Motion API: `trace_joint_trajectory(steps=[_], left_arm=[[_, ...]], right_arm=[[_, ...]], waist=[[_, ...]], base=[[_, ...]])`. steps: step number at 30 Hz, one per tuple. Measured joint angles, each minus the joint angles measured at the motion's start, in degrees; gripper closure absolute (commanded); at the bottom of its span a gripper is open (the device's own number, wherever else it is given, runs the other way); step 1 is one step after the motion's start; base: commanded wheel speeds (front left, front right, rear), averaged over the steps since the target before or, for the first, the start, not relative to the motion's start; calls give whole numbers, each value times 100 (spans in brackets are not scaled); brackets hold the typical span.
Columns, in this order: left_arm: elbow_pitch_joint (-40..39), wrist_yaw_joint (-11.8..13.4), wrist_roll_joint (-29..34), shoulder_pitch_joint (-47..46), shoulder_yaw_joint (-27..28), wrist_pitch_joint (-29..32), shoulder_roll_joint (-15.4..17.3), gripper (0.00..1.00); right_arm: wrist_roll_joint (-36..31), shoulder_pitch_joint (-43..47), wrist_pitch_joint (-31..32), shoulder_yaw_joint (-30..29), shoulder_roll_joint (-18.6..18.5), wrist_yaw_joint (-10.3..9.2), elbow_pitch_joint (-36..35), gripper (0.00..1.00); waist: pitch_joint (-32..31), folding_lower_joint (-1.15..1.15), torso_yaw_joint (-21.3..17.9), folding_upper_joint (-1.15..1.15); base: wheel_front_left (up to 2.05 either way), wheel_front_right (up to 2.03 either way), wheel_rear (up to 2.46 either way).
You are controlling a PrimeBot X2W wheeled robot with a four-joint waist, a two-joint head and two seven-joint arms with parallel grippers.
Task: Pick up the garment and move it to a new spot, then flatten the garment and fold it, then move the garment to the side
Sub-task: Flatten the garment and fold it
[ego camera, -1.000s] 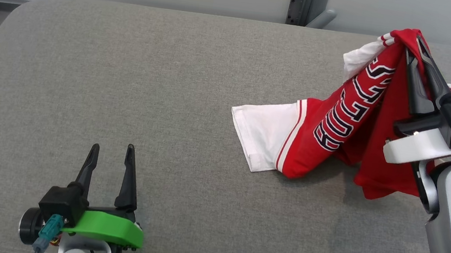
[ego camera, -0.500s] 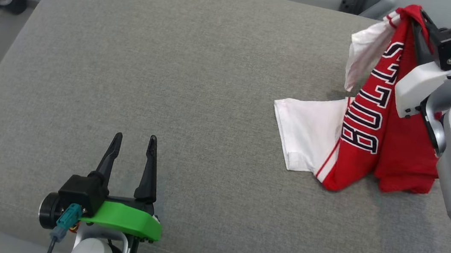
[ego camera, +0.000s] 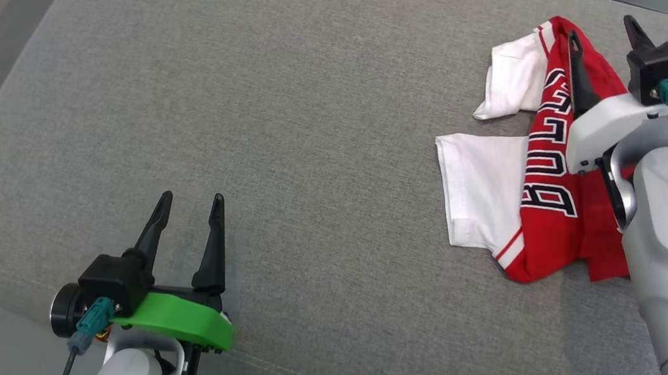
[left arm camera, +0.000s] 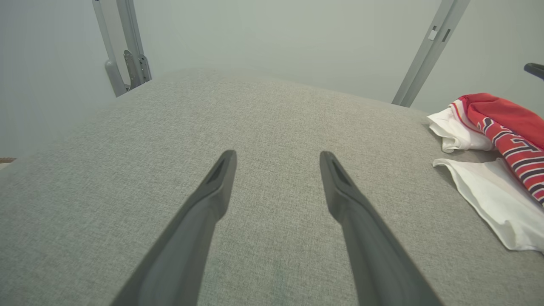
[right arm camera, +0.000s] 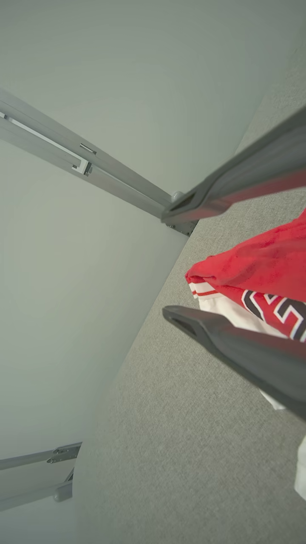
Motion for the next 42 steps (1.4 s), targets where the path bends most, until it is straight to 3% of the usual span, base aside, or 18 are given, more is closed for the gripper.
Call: trace_joint_trajectory(steps=[4,10,15,20,21,22,23,24,25,35,42], left_arm=[[-18,0,47,51,69,1,1,0],[-21,-7,109,113,137,1,0,0],[-12,-33,145,167,176,1,0,0],[7,-86,187,160,194,1,0,0],[14,-99,188,157,194,1,-1,0],[24,-99,189,155,197,1,-1,0],[34,-99,189,154,207,1,-1,0],[46,-100,190,153,225,1,0,0],[52,-100,192,153,229,1,0,0],[30,-100,157,116,171,1,0,0],[0,-99,133,-18,38,1,0,0]], right_arm=[[338,476,-51,-198,-41,0,-265,0],[725,1583,-70,-742,-51,-1,-1273,0],[788,2582,85,-1155,181,-1,-1758,0],[903,3025,464,-1295,425,-1,-2013,0],[925,3059,537,-1316,443,-1,-2045,6],[931,3076,614,-1314,458,-2,-2061,51],[939,3088,672,-1308,479,-1,-2087,64],[978,3095,758,-1304,510,-1,-2163,95],[979,3095,791,-1306,503,-1,-2201,100],[764,2569,1118,-1355,37,-1,-2658,100],[263,1373,1436,-1292,-755,-1,-2413,100]], waist=[[-27,0,-192,0],[-178,0,-619,0],[-312,0,-923,0],[-375,0,-1073,0],[-373,0,-1071,0],[-368,0,-1061,0],[-362,0,-1049,0],[-356,0,-1027,0],[-356,0,-1019,0],[-305,0,-906,0],[-136,0,-744,0]], base=[[0,0,0],[0,0,0],[0,0,0],[0,0,0],[0,0,0],[0,0,0],[0,0,0],[0,0,0],[0,0,0],[0,0,0],[0,0,0]])
